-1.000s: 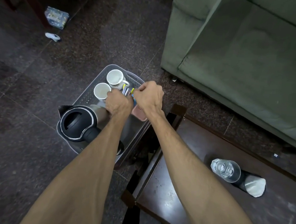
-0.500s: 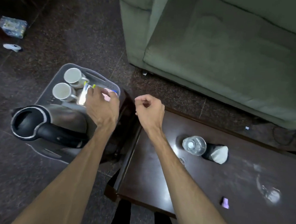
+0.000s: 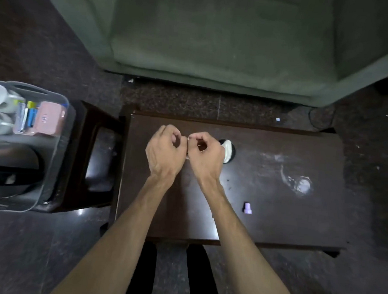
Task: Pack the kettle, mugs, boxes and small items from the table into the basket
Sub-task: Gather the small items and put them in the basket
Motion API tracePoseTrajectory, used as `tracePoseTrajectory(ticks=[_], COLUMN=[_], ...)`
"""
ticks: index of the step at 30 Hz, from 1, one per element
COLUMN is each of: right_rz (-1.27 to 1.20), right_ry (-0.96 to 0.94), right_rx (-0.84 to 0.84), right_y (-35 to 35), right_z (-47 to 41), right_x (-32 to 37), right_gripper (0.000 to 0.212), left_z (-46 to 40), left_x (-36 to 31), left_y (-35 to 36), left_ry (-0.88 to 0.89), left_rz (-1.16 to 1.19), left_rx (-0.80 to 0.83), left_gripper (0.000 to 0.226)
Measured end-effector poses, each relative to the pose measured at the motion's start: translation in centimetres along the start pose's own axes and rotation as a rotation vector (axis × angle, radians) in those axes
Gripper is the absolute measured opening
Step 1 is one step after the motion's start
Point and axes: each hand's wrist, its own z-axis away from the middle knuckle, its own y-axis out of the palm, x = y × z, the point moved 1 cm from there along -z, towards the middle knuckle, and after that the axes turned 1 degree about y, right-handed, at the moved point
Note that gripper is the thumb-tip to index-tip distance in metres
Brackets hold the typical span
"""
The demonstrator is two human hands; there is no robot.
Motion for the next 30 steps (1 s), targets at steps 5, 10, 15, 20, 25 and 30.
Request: tracePoseTrajectory(ticks=[5,10,15,20,25,30], right_rz=[0.104,0.231,0.371,0.465,0.501,0.510], right_ry=[0.081,0.289,0.454,0.455,0.454,0.421], right_rx=[-0.161,-0.190,-0.095,0.014,0.084,0.083], right_y=[-8.0,-13.5,-15.6,-14.3,-13.3,-12.8], right_z=[1.0,2.5,3.6,4.2,4.1,3.7], right_x=[-7.9,-15.0,-21.4,-25.2,-26.9,-28.1], right_gripper=[0.007,0.007,0.018,0.025,0.028,0.024], left_z=[6.4,12.0,15.8,18.2,19.4,19.7], left_x=[-5.3,-7.0,-5.4,-1.8,0.6,2.0], left_y=[5.8,10.8,14.1,15.6,16.7,17.9], left_ry=[0.009,0.097,0.199,0.321,0.422,0.500], left_rz=[-0.045,-0.107,-0.285,-0.548,-0.662,-0.673], left_rx=[0.187,0.432,0.709,0.991,1.050,1.056], left_gripper=[0.014,0.014,0.017,0.040,0.056,0.047])
